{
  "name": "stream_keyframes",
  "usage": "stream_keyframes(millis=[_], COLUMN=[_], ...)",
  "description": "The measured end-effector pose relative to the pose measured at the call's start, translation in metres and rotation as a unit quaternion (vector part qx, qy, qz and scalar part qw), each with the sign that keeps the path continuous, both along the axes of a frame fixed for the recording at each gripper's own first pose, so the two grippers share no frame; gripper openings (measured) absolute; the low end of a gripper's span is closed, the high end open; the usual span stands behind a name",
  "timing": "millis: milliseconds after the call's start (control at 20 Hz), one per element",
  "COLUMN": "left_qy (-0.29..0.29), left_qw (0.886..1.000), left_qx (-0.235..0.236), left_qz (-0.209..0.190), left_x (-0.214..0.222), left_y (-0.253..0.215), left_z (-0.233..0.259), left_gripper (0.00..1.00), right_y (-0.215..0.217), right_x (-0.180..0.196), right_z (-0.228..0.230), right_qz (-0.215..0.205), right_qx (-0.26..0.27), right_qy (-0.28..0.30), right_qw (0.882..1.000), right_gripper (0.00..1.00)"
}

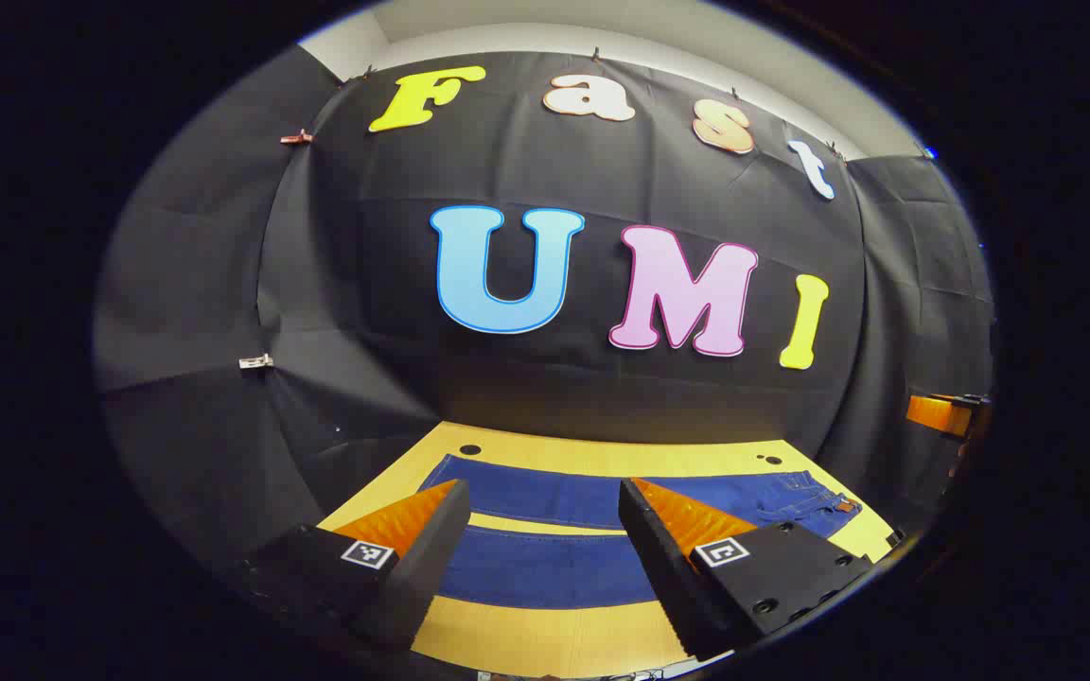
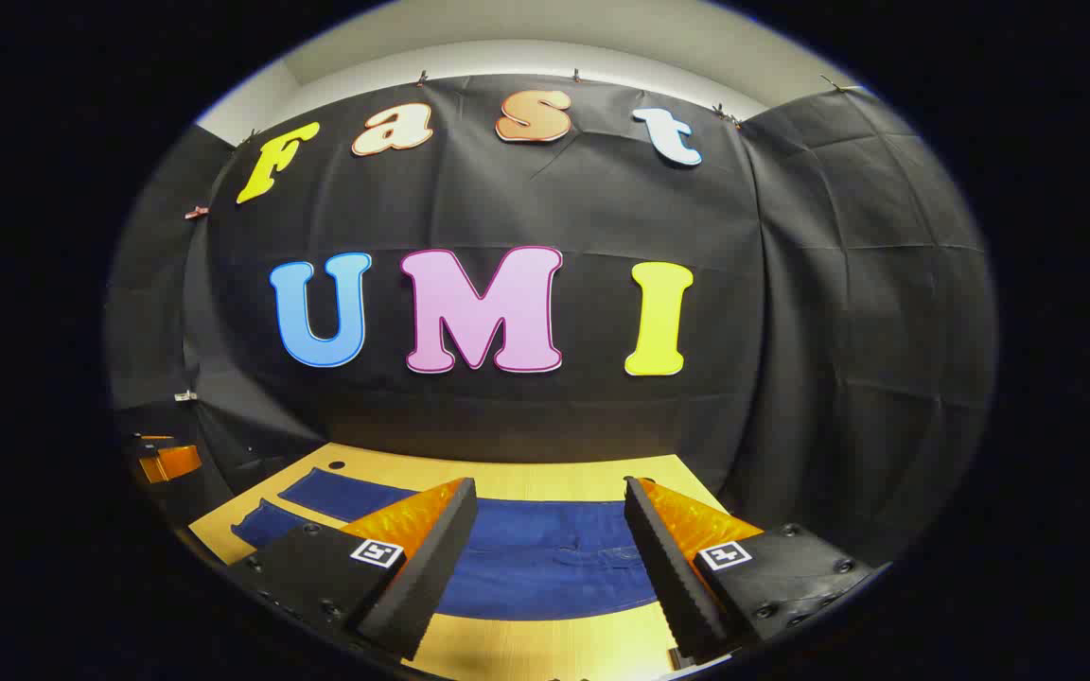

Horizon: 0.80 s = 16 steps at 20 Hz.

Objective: Grasp the waist and the cuffs of the jeans and fold them to make the two legs overlap; first hold the waist and fold one-third of the jeans toward the cuffs, then hold the cuffs and fold the remaining one-third in the same direction to finish folding.

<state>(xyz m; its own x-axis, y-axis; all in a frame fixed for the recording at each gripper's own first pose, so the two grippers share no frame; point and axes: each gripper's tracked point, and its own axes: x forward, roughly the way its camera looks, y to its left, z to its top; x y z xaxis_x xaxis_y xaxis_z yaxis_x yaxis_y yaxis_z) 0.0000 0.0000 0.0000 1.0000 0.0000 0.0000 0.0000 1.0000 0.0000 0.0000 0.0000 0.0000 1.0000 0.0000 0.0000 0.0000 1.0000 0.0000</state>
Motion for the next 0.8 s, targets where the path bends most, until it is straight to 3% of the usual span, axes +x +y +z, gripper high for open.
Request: stream_keyframes(millis=[150,800], left_qy=[0.022,0.031], left_qw=[1.000,0.999], left_qx=[-0.002,0.019], left_qz=[-0.014,0.013], left_x=[0.011,0.041], left_y=[-0.009,0.025], left_z=[-0.013,-0.021], left_gripper=[0.98,0.98], right_y=[-0.008,-0.043], right_x=[0.009,0.041], right_z=[-0.007,-0.019], right_qz=[-0.002,-0.024], right_qx=[-0.009,-0.040], right_qy=[0.004,0.024], right_qw=[1.000,0.999], right_gripper=[0.97,0.96])
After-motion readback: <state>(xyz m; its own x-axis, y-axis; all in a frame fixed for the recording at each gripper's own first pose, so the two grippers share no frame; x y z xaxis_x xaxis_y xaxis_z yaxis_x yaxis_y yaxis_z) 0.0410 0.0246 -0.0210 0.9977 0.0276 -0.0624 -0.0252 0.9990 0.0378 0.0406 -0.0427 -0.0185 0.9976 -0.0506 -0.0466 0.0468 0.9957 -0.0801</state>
